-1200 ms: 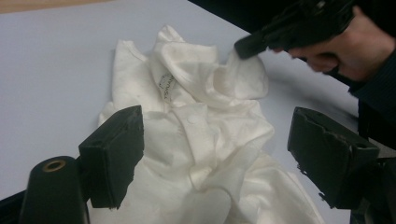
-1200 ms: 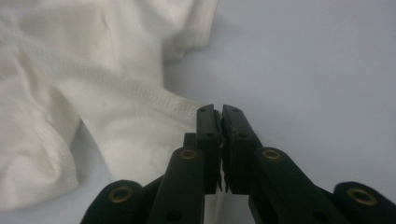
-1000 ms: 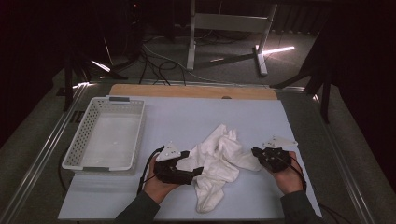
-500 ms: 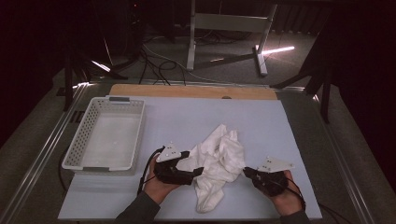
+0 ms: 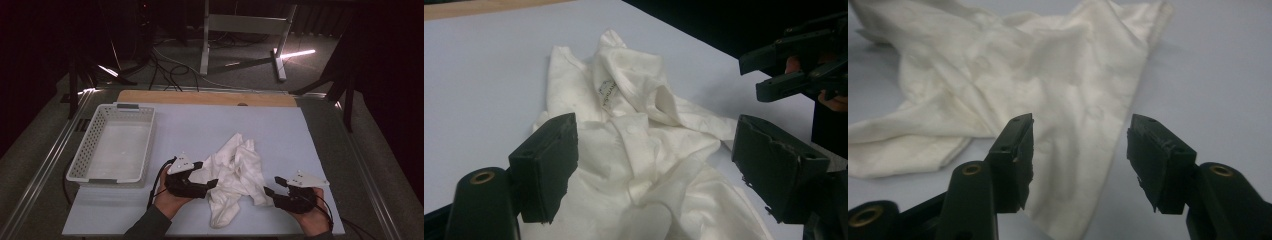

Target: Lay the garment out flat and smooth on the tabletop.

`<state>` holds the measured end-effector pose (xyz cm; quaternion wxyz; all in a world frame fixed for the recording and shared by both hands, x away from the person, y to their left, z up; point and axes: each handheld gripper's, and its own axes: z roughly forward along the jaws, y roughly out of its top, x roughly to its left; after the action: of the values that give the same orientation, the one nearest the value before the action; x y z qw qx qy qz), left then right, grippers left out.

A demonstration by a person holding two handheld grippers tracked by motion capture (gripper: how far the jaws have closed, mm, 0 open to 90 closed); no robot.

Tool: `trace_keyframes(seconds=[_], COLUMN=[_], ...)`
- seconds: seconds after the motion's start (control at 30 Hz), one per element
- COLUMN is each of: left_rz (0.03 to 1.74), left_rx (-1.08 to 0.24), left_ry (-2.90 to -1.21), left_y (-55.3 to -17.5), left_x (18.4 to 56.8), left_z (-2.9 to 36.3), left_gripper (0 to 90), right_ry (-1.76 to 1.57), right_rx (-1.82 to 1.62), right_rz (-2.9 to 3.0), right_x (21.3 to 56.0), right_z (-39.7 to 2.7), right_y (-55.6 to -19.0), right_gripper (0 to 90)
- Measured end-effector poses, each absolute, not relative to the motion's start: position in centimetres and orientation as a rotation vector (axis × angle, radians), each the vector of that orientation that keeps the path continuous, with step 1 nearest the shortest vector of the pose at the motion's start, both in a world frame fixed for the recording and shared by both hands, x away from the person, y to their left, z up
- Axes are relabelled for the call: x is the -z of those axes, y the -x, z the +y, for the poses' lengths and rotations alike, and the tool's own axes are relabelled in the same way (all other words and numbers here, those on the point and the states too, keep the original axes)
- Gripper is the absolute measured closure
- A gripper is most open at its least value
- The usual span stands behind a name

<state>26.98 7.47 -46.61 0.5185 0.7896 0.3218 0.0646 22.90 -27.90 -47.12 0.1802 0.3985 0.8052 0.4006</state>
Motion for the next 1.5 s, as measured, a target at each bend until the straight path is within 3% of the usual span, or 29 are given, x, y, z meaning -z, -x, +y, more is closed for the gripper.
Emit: trace_keyframes(seconds=[1.3,1.4,1.5], left_rz=[0.776,0.776,0.778], left_rx=[-0.17,-0.173,-0.172], left_ry=[-1.882,-1.882,-1.88], left_y=[-26.8,-26.8,-26.8], left_x=[46.5,46.5,46.5], left_z=[7.6,7.5,7.5], left_gripper=[18.8,18.8,18.7], right_ry=[-1.315,-1.306,-1.273], right_rx=[-0.938,-0.897,-0.88], right_rz=[2.334,2.349,2.354], right_x=[50.8,51.2,51.3], right_z=[-28.2,-27.6,-26.9], right_y=[-22.8,-22.9,-22.9], right_gripper=[52.6,55.5,67.8])
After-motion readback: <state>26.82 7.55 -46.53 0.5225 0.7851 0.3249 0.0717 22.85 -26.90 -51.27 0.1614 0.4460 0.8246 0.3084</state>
